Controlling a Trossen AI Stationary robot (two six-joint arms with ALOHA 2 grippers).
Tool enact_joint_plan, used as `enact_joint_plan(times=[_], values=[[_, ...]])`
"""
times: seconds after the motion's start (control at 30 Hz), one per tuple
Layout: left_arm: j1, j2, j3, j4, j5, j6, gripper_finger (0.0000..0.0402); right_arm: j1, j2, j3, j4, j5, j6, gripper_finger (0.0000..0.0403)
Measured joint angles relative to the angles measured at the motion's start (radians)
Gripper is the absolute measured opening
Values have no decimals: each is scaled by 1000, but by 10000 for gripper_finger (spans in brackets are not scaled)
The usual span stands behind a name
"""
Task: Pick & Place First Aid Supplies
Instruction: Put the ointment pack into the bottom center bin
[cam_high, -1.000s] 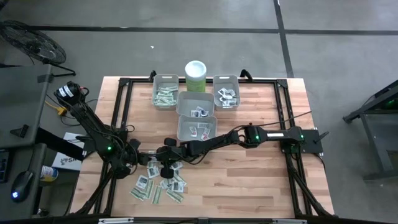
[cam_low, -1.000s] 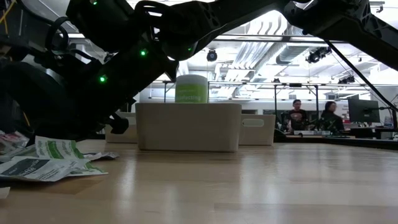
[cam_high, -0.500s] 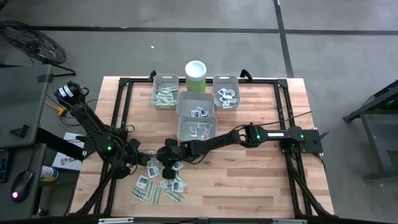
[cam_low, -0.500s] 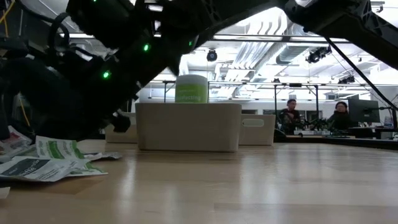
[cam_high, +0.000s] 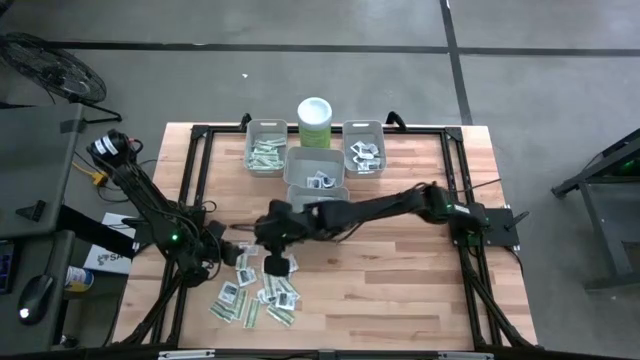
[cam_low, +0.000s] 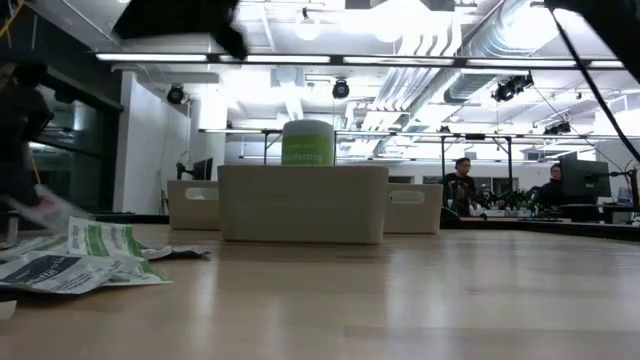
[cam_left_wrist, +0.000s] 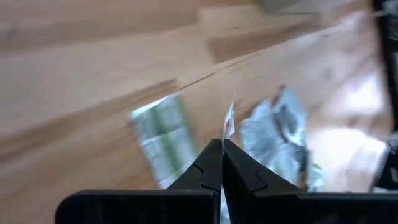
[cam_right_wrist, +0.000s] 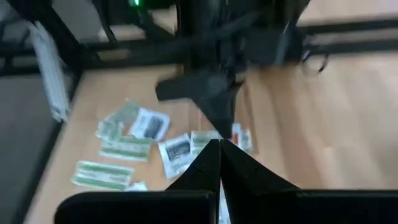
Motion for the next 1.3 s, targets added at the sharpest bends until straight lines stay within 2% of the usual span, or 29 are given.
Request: enact_joint_plan(times=[0.17,0.37,0.43,0.6,0.77,0.87,0.97,1.13,1.3], values=[[1,-62,13,-5,-124,138,0,-2,-131,2,-129,43,-15,1],[1,-147,13,-6,-269,263,0,-6,-231,3,-275,194,-45,1],[1,-172,13,-2,-313,302,0,-13,-244,3,-335,214,-43,1],[1,-234,14,2,-389,390,0,-31,-258,2,-480,178,2,1],[51,-279,48,-7,-413,532,0,-32,-266,2,-512,156,6,1],[134,-291,95,-3,-382,673,0,-32,-267,-5,-503,122,7,1],[236,-290,146,2,-315,830,0,-32,-281,-82,-430,109,27,1],[413,-286,205,40,-151,1052,0,-32,-351,-290,-245,48,90,1],[574,-278,210,169,23,1275,0,-32,-492,-532,-105,78,182,1]])
